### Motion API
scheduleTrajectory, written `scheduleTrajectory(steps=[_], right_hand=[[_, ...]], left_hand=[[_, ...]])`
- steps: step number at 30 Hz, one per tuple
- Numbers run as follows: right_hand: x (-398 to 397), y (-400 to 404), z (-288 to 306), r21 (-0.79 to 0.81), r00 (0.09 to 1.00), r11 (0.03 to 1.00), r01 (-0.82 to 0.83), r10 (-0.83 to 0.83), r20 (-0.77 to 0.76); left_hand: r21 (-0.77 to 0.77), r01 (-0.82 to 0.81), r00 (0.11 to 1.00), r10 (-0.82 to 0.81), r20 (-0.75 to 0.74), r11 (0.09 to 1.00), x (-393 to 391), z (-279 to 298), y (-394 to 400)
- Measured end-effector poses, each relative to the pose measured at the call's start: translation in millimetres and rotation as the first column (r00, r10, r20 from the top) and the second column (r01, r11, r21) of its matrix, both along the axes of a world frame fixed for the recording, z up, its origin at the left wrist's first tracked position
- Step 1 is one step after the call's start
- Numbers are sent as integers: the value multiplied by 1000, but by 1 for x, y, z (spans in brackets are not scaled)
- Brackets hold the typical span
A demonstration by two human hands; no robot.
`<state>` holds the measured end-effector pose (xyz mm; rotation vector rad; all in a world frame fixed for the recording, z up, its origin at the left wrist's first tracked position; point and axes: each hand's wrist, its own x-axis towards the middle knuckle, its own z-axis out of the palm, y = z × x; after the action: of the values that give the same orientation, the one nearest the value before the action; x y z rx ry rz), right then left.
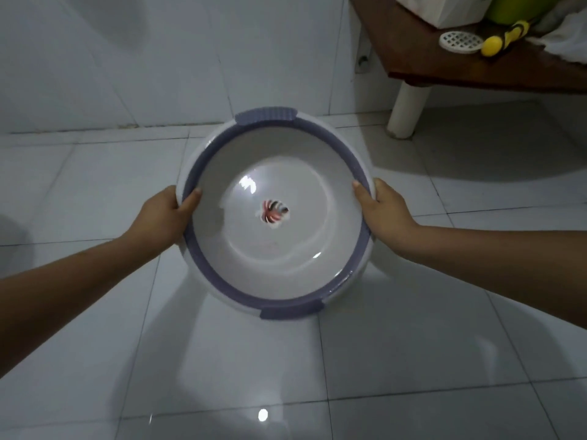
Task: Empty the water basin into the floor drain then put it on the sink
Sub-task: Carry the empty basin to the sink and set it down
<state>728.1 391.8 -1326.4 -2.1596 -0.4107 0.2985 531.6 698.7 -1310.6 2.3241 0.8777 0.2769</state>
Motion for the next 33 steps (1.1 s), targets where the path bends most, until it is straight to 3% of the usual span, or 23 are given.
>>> scheduleTrajectory(steps=[3, 9, 15, 23, 27, 33], right_hand=[[0, 3, -5, 47, 984, 995, 85, -76, -163], [12, 0, -21, 116, 913, 977, 180, -122, -388], [20, 5, -31, 113, 906, 972, 207, -147, -397], [24, 18, -38, 46, 933, 976, 213, -189, -307], [11, 21, -9, 23, 945, 982, 188, -174, -278], [-21, 14, 106, -5, 909, 977, 215, -201, -364]], left_hand=[[-102, -81, 988, 66, -141, 992, -4, -20, -13], [-218, -153, 972, 107, -208, 964, -1, -42, -23], [-204, -150, 976, 112, -186, 968, 13, -46, -20], [-321, -192, 981, 172, -88, 927, 19, -47, -7], [-387, -241, 970, 239, -54, 890, 10, -23, -8], [-514, -339, 931, 358, -64, 788, -10, 90, -22]])
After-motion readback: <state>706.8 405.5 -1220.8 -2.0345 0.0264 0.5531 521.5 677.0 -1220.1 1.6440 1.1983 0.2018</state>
